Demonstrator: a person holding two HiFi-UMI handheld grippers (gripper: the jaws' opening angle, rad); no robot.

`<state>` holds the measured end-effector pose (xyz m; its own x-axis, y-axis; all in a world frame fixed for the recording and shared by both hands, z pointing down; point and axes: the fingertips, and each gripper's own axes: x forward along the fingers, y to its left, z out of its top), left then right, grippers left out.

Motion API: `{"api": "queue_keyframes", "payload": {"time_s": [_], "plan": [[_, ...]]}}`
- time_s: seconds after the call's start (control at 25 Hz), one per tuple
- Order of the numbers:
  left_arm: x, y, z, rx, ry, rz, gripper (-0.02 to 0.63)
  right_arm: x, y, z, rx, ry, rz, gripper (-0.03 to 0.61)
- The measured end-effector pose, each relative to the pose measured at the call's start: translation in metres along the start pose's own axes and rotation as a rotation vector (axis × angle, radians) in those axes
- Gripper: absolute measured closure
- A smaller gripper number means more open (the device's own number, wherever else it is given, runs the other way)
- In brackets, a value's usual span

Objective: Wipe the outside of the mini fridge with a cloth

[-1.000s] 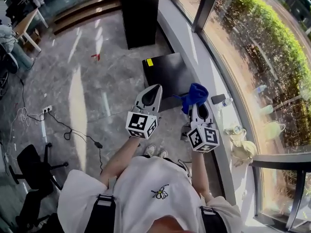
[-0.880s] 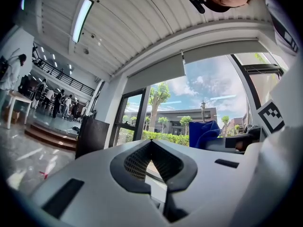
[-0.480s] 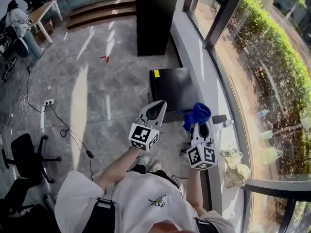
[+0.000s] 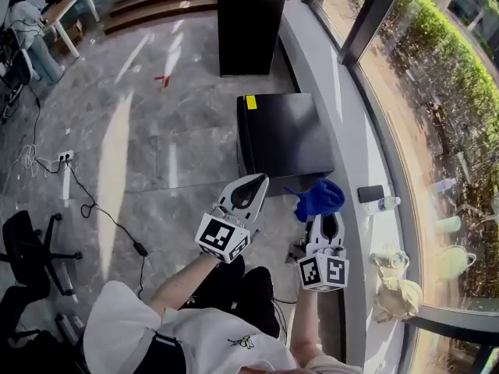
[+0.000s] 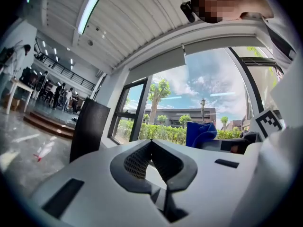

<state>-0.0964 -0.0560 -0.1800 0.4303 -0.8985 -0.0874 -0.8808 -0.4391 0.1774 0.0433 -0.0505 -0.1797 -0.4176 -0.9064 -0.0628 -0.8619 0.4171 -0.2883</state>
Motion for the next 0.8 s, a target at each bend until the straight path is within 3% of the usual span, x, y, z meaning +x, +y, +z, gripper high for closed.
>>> {"api": "queue_keyframes", "payload": {"time_s": [0.08,0.24,0.4,0.48,0.8], "plan": [[0.003,0.005,-0.059,-0.028,0.017,-0.018,0.609,0.003,-0.023,-0.050,0.008,-0.010,-0.010,0.497],[0.008,0.020,-0.156,0.023,-0.009,-0.052,0.609,0.016,-0.065,-0.140,0.003,-0.049,-0.011,0.498],[0.010,0.040,-0.243,0.057,-0.046,-0.061,0.609,0.030,-0.097,-0.204,-0.040,-0.112,0.024,0.499],[0.009,0.049,-0.288,0.037,-0.061,-0.065,0.609,0.030,-0.113,-0.234,-0.056,-0.153,0.030,0.497],[-0.007,0.078,-0.413,0.027,-0.152,-0.101,0.609,0.011,-0.146,-0.334,-0.096,-0.254,0.076,0.497]]}}
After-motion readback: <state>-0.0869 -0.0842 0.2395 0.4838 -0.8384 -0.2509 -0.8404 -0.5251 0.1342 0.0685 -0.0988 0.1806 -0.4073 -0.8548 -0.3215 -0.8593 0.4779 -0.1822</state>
